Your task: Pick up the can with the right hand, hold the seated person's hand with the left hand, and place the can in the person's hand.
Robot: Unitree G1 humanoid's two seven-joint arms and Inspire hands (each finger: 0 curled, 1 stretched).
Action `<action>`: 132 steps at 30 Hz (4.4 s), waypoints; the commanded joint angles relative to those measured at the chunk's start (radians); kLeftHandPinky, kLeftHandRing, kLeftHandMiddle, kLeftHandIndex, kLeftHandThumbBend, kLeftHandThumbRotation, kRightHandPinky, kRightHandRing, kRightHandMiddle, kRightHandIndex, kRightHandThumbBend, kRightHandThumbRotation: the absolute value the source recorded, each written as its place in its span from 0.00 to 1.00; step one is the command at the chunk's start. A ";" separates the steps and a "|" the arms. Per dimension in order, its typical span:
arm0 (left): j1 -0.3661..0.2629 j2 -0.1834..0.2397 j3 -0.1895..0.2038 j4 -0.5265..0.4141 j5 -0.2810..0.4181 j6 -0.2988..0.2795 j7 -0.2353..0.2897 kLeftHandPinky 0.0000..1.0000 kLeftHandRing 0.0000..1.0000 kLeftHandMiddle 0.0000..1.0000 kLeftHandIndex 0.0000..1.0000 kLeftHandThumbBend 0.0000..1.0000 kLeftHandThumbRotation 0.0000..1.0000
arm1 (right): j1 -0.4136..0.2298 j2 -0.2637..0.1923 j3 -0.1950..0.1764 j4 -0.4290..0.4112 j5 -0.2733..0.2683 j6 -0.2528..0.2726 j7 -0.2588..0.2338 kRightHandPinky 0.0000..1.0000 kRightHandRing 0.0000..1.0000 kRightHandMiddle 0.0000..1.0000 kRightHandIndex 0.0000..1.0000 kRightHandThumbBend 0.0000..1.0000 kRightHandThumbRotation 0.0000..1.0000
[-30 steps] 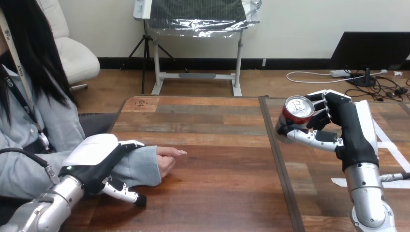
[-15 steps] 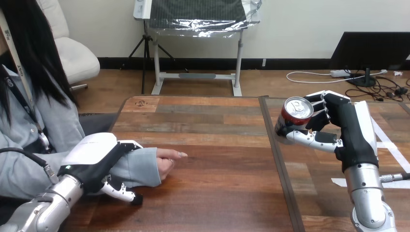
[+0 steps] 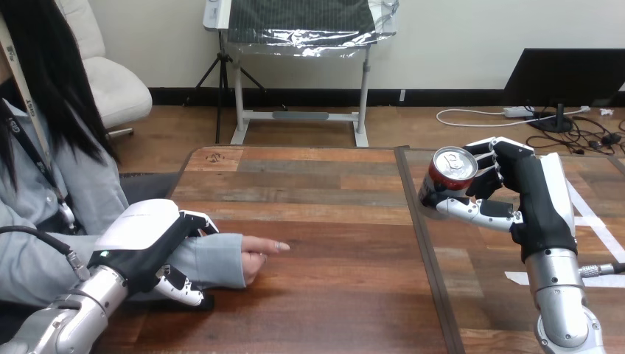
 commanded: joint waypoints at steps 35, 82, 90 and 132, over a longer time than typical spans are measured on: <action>-0.043 0.025 -0.022 -0.005 0.011 -0.098 0.175 0.31 0.36 0.42 0.45 1.00 0.00 | -0.033 0.015 -0.007 -0.081 0.026 -0.023 0.065 0.33 0.39 0.46 0.53 0.73 0.00; 0.022 0.031 0.016 -0.224 -0.049 -0.125 0.149 0.26 0.29 0.36 0.39 1.00 0.02 | -0.068 0.069 0.021 0.028 0.008 -0.075 0.095 0.34 0.39 0.47 0.54 0.74 0.00; 0.037 0.030 0.022 -0.274 -0.059 -0.107 0.127 0.23 0.27 0.33 0.37 1.00 0.03 | -0.076 0.079 0.024 0.049 0.004 -0.085 0.093 0.34 0.39 0.47 0.54 0.74 0.00; 0.063 0.024 0.056 -0.399 -0.104 -0.126 0.104 0.20 0.24 0.31 0.35 1.00 0.03 | -0.071 0.126 0.055 0.067 0.019 -0.138 0.154 0.36 0.41 0.49 0.55 0.72 0.00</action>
